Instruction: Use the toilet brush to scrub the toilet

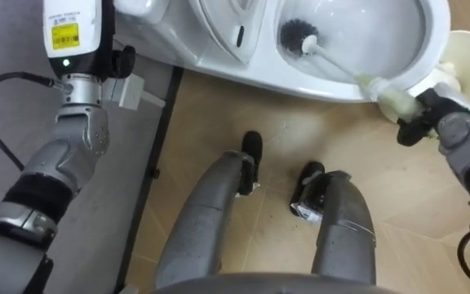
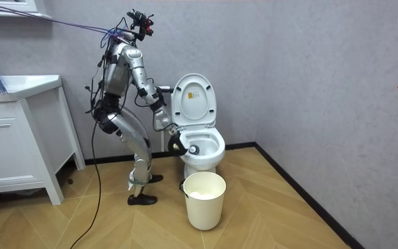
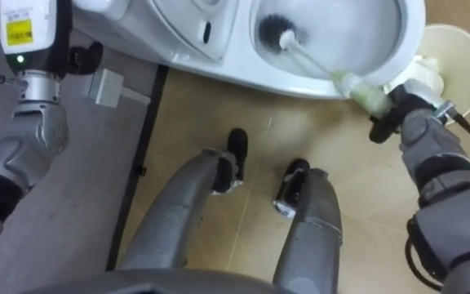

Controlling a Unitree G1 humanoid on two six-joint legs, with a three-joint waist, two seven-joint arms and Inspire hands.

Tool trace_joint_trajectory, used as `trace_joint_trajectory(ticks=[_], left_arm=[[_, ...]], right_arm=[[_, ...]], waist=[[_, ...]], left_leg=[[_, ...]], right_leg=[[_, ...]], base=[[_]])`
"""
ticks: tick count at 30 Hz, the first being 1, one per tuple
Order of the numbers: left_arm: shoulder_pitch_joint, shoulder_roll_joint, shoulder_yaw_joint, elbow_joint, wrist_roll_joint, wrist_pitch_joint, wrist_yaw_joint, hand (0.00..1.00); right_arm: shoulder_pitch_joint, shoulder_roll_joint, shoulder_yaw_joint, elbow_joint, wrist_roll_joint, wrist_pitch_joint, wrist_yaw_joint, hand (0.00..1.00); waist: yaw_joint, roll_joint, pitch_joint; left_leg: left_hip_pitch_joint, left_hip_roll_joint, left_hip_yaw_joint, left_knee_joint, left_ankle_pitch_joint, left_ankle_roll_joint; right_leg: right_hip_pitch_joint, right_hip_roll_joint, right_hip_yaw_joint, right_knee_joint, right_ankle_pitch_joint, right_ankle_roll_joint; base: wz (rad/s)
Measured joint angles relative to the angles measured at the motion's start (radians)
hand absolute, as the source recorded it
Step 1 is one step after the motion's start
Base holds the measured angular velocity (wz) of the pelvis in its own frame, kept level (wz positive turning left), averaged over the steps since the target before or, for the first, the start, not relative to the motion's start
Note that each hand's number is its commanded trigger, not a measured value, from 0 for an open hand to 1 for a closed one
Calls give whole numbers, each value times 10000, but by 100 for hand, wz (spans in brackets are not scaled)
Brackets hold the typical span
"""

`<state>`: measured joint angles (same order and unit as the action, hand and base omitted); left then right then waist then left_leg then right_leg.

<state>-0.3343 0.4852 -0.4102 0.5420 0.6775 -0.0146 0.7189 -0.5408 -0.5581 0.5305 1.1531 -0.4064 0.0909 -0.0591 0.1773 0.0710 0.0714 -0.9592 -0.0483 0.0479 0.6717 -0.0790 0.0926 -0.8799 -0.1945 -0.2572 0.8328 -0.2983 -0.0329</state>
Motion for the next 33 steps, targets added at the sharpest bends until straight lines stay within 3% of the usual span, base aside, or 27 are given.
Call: trace_joint_trajectory(ticks=[5,8,13,15,20,21,23,24,26,28,29,31,33], left_arm=[[29,19,-14,-58,-191,-39,-607,0],[260,19,-8,-43,-190,-171,-954,0],[1227,-53,155,92,-186,-335,-1387,0],[1524,-47,250,233,-182,-399,-1478,0],[2361,-284,567,689,-362,-540,-1808,0],[2534,-395,661,697,-437,-543,-1831,0],[2859,-473,786,748,-565,-593,-1877,0],[3133,-507,928,701,-577,-610,-1922,0],[3566,-659,1180,665,-585,-631,-1941,0],[4116,-854,1462,668,-628,-743,-2009,0],[4260,-872,1532,673,-652,-791,-2031,0],[4949,-1040,1908,647,-656,-836,-2064,0],[5322,-1273,2240,655,-681,-833,-2092,0]], right_arm=[[243,-264,368,-641,-1229,325,-48,100],[722,-300,362,-966,-1954,362,-168,100],[2160,-271,168,-1706,-2711,413,-177,100],[2513,-152,155,-1817,-2777,389,-174,100],[3224,309,-92,-1710,-3429,314,-100,100],[3486,370,-111,-1743,-3448,310,-81,100],[4000,515,-285,-1888,-3467,302,-25,100],[4365,642,-509,-2043,-3561,287,13,100],[4918,715,-796,-2323,-3855,239,72,100],[5751,811,-1064,-2545,-3962,139,63,100],[5896,855,-1197,-2620,-4033,123,63,100],[6443,1163,-1656,-2756,-4320,133,105,100],[6912,1456,-1954,-2850,-4343,136,164,100]], waist=[[225,25,-16],[211,120,-83],[199,88,-183],[169,-86,-294],[-60,-548,-422],[-75,-671,-482],[-75,-859,-499],[-73,-991,-582],[-84,-1051,-618],[-72,-1119,-702],[-66,-1174,-698],[-80,-1122,-759],[-133,-1162,-764]], left_leg=[[278,70,3,24,-75,-67],[673,100,-78,-46,-114,-123],[1828,185,-131,-542,-251,-276],[2202,174,-106,-860,-263,-316],[3636,181,-90,-1593,-246,-397],[3929,185,-170,-1716,-297,-463],[4497,186,-284,-2015,-330,-515],[4856,194,-322,-2208,-368,-562],[5389,236,-357,-2349,-514,-602],[6062,273,-288,-2586,-699,-630],[6226,289,-263,-2627,-740,-641],[6932,338,-150,-2840,-963,-686],[7532,281,-126,-3202,-984,-710]], right_leg=[[337,69,-9,-43,-20,-37],[812,120,-159,-256,-64,-53],[2041,346,-261,-1025,-48,-55],[2403,387,-259,-1265,-26,-21],[3859,553,-368,-2127,-30,-60],[4256,593,-430,-2362,-29,-73],[4885,708,-479,-2818,-21,-66],[5266,799,-457,-3124,-1,-49],[5933,934,-500,-3588,23,-14],[6725,1036,-527,-4146,73,21],[6915,1079,-472,-4287,86,41],[7703,1153,-441,-4800,99,63],[8291,1161,-412,-5155,86,97]], base=[[-2],[5],[-4],[-2],[6],[13],[14],[0],[-3],[-6],[-12],[-19],[-4]])
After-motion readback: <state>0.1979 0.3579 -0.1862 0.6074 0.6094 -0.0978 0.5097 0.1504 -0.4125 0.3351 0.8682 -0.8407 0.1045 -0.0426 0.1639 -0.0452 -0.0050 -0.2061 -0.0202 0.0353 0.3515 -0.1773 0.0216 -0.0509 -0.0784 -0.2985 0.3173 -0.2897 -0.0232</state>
